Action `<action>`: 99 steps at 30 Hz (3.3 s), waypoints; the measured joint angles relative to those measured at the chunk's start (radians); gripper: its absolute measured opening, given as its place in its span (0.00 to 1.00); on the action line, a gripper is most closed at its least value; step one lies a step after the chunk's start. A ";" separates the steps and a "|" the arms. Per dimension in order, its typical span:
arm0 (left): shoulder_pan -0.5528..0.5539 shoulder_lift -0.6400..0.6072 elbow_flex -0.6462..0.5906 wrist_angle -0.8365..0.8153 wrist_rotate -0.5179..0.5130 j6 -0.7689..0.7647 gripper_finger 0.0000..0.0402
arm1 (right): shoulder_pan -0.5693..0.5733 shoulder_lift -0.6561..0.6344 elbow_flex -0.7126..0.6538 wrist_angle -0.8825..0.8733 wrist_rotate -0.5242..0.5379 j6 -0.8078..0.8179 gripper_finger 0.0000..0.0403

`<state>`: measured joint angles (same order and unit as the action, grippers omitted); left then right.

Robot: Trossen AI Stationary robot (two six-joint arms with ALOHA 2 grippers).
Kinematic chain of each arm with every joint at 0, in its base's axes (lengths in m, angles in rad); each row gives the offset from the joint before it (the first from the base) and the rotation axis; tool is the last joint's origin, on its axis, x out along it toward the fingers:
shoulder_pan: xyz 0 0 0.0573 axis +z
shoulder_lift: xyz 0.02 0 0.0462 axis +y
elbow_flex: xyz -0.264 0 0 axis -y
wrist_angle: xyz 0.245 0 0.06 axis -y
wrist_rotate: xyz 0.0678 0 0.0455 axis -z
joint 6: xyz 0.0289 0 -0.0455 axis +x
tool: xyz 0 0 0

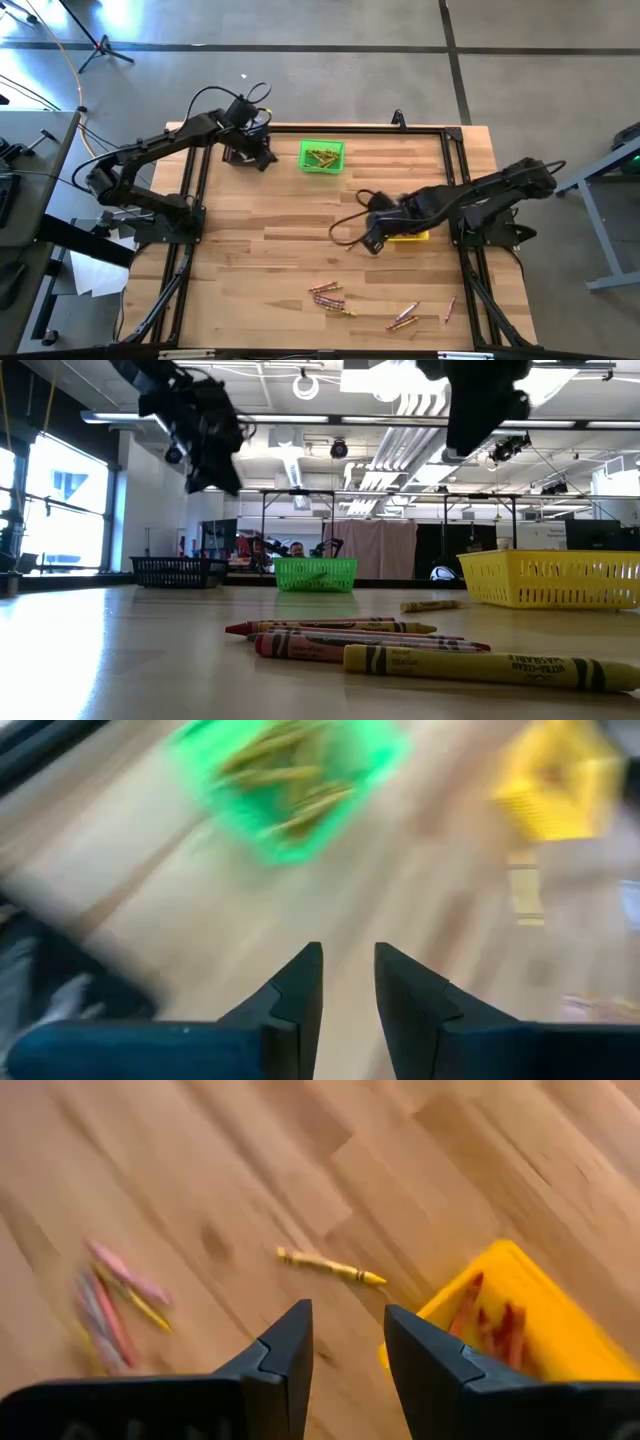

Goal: Sort crayons
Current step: Put the yellow crayon into the green basket

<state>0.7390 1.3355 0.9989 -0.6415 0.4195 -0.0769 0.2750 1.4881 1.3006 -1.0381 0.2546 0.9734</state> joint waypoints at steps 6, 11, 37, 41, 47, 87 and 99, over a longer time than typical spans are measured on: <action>-0.120 -0.030 0.046 0.123 0.074 -0.029 0.18 | -0.041 0.141 0.000 0.004 -0.054 -0.560 0.28; -0.202 -0.053 0.049 0.223 0.075 -0.085 0.18 | -0.077 0.266 0.000 0.025 -0.079 -0.921 0.28; -0.382 -0.058 0.049 0.245 -0.004 -0.192 0.18 | -0.130 0.400 -0.040 0.298 -0.242 -1.100 0.28; -0.387 -0.058 0.049 0.246 -0.004 -0.191 0.18 | -0.138 0.400 -0.040 0.296 -0.283 -1.062 0.28; -0.387 -0.058 0.049 0.248 -0.013 -0.183 0.18 | -0.138 0.434 -0.040 0.300 -0.319 -1.059 0.28; -0.386 -0.058 0.048 0.249 -0.047 -0.131 0.18 | -0.463 0.481 0.270 0.326 -0.032 -0.982 0.01; -0.378 -0.060 0.048 0.243 -0.047 -0.040 0.18 | -0.698 0.481 0.270 0.596 -0.098 -0.951 0.00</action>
<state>0.3607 1.2758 1.0470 -0.3985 0.3727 -0.1174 -0.4235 1.9694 1.5710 -0.4416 0.1562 0.0224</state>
